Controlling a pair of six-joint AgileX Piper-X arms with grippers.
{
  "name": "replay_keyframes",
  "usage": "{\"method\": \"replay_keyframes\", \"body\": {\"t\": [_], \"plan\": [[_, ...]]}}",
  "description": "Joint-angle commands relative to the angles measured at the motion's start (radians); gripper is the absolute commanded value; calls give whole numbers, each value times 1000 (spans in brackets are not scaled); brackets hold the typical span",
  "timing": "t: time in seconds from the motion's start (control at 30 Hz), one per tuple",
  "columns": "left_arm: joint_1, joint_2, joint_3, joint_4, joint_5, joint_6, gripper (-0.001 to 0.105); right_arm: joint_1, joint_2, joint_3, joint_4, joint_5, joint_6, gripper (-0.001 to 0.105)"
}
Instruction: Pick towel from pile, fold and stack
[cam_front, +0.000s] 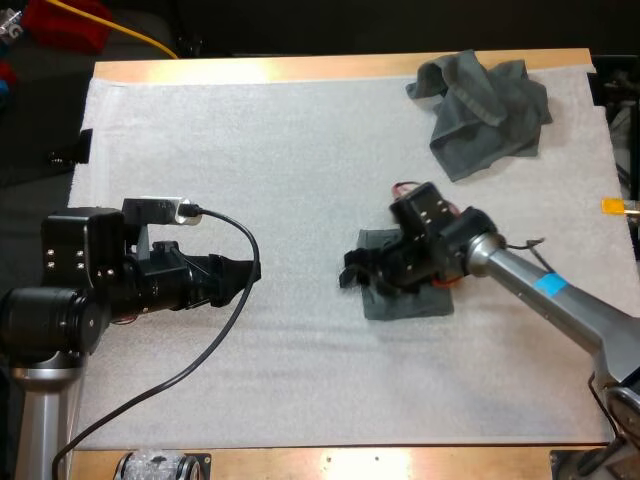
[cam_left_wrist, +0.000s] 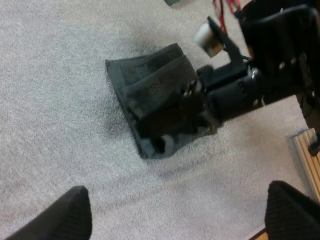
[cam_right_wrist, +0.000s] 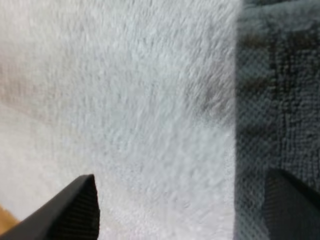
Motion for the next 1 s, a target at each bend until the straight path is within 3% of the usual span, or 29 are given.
{"method": "replay_keyframes", "body": {"t": [0.0, 0.37, 0.73, 0.97], "plan": [[-5, -2, -3, -3, -7, 1, 69, 11, 2, 2, 0, 8, 2, 67], [-5, -2, -3, -3, -7, 1, 69, 23, 38, -2, -7, 35, -5, 67], [-5, -2, -3, -3, -7, 15, 69, 23, -206, -2, 30, 178, -60, 67], [-5, -2, -3, -10, 34, 15, 69, 23, -373, -2, 131, 240, -111, 67]]}}
